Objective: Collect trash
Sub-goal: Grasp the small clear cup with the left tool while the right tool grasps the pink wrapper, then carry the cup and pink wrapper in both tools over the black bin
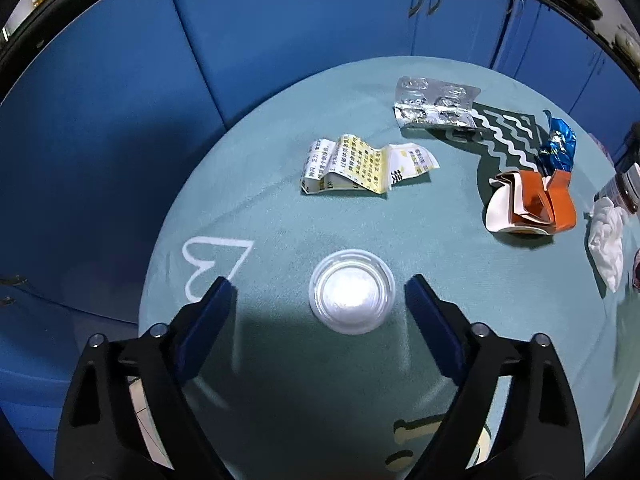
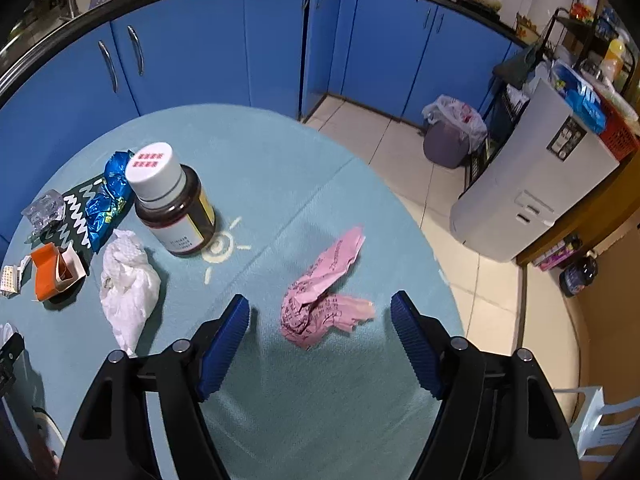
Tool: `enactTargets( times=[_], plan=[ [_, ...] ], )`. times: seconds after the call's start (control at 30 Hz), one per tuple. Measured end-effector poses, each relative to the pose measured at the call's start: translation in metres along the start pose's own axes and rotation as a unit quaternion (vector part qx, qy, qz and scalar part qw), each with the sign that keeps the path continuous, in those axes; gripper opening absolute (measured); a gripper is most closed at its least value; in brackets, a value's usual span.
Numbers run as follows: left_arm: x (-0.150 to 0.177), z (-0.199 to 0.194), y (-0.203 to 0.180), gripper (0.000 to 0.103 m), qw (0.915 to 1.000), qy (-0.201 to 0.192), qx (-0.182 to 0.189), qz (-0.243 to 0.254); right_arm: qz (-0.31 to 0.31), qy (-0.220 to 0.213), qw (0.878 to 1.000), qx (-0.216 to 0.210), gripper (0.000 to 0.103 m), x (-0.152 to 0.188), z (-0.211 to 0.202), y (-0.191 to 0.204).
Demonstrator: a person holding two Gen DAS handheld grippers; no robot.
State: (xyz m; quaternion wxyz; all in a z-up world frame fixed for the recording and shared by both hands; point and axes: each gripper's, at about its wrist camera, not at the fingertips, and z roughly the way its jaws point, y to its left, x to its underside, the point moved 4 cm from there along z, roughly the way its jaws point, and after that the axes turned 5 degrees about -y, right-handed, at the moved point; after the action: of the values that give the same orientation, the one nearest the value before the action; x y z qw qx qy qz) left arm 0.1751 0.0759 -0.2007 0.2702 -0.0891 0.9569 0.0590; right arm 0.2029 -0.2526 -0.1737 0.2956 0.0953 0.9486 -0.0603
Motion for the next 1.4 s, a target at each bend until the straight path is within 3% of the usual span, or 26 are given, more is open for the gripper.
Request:
enactTargets(
  times=[0.07,0.13,0.2,0.23,0.43,0.77,1.4],
  plan=[
    [0.0,-0.002,-0.002,0.078,1.0,0.0,0.007,-0.002,0.0,0.013,1.0,-0.007,0.046,0.003,0.005,0.0],
    [-0.001,-0.003,-0.004,0.059,0.9998,-0.002,0.017,0.004,0.002,0.029,0.999,-0.023,0.034,0.007,0.01,0.002],
    [-0.001,-0.006,-0.01,0.044,0.9996,-0.002,0.022,0.015,-0.002,0.024,0.999,-0.024,0.022,0.007,0.008,0.003],
    [-0.001,-0.007,-0.013,0.041,0.9996,0.0,0.023,0.018,-0.004,0.024,0.999,-0.029,0.022,0.008,0.007,0.005],
    [0.0,-0.009,-0.009,0.041,0.9995,0.005,0.031,0.003,-0.002,0.018,0.999,-0.044,0.021,0.012,-0.004,0.01],
    [-0.001,-0.044,-0.03,0.041,0.9984,-0.029,0.043,0.023,0.001,-0.009,0.998,-0.055,0.021,0.013,-0.034,0.0],
    [0.014,-0.098,-0.136,0.041,0.988,-0.063,0.081,0.115,0.052,-0.032,0.997,-0.04,0.021,0.042,-0.072,-0.086]
  ],
)
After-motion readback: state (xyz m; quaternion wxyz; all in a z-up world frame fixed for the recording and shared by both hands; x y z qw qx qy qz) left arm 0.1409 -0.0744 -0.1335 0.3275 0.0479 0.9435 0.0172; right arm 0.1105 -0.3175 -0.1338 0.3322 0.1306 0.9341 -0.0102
